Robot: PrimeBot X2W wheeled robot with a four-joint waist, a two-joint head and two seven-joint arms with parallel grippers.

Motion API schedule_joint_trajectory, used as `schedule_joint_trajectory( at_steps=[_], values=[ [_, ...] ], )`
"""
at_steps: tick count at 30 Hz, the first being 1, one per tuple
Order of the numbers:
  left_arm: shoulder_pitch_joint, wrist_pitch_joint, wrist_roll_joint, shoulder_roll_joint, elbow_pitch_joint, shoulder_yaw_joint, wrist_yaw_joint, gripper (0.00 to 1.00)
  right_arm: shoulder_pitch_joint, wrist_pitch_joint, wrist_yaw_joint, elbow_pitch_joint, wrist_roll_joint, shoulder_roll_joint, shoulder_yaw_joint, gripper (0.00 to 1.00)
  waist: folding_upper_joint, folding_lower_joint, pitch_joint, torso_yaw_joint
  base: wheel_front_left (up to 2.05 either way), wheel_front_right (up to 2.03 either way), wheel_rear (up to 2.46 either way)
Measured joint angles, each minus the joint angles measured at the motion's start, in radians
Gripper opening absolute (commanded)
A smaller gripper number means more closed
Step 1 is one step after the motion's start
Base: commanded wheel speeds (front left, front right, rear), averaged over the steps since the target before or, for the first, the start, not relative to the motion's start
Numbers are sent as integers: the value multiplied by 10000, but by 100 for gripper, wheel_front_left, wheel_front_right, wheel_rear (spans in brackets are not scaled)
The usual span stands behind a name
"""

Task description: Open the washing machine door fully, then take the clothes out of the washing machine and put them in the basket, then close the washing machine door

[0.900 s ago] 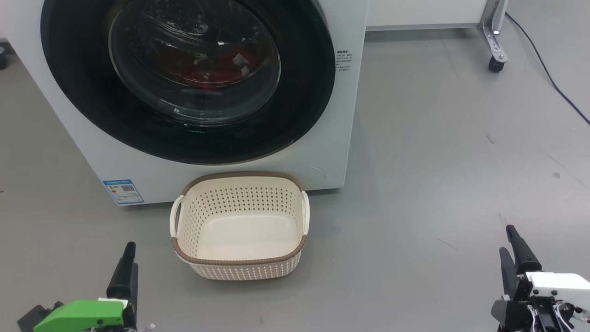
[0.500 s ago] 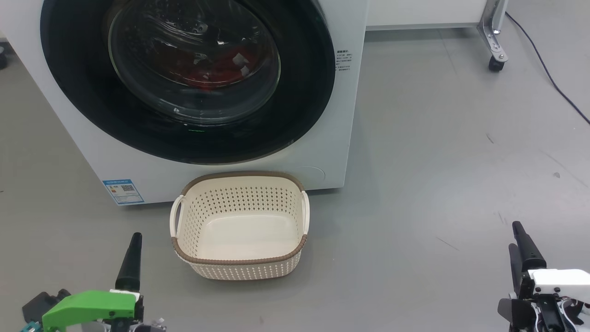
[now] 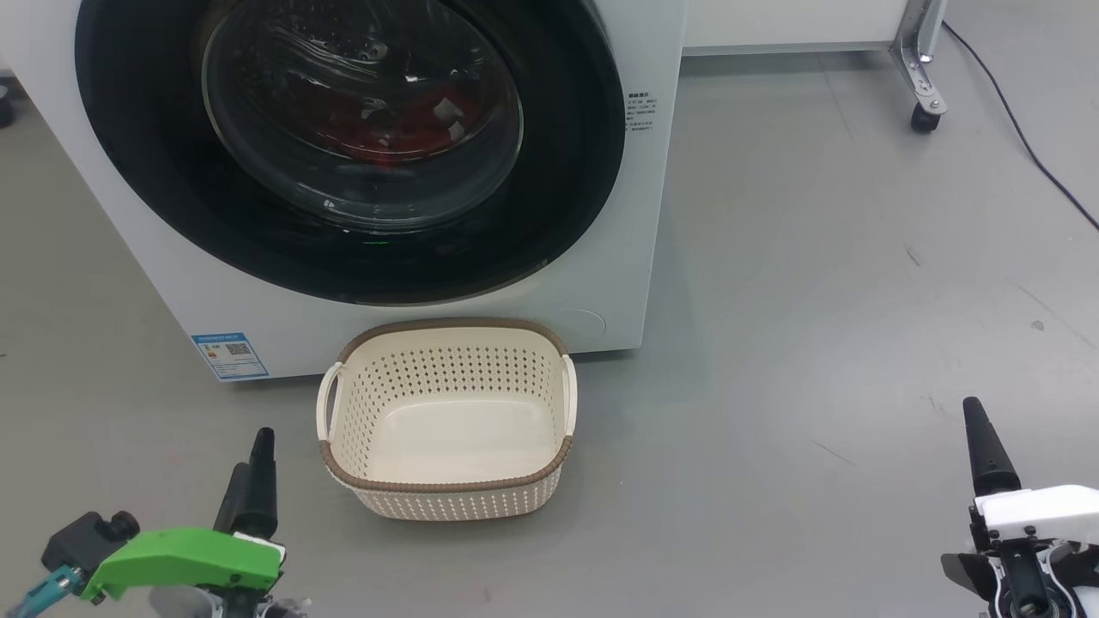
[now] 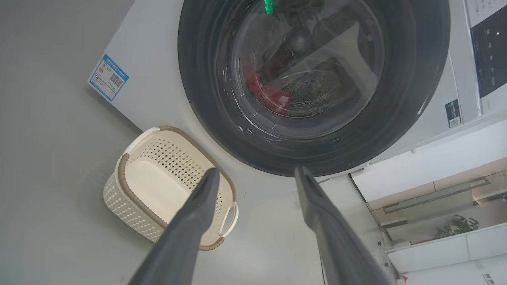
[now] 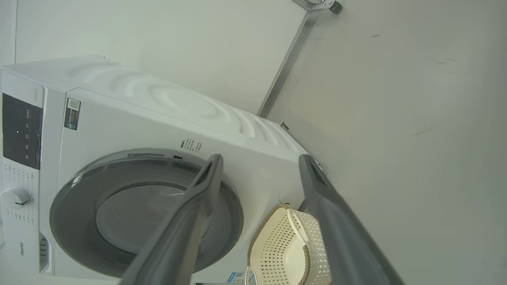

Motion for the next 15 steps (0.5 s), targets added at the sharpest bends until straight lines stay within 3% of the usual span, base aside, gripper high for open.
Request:
schedule_joint_trajectory(
  at_steps=[15],
  values=[
    [-295, -508, 3014, 123, -142, -575, 815, 100, -71, -909, -102, 0, -3206, -932, 1078, 100, 0, 0, 26, 16, 0, 0, 0]
  ],
)
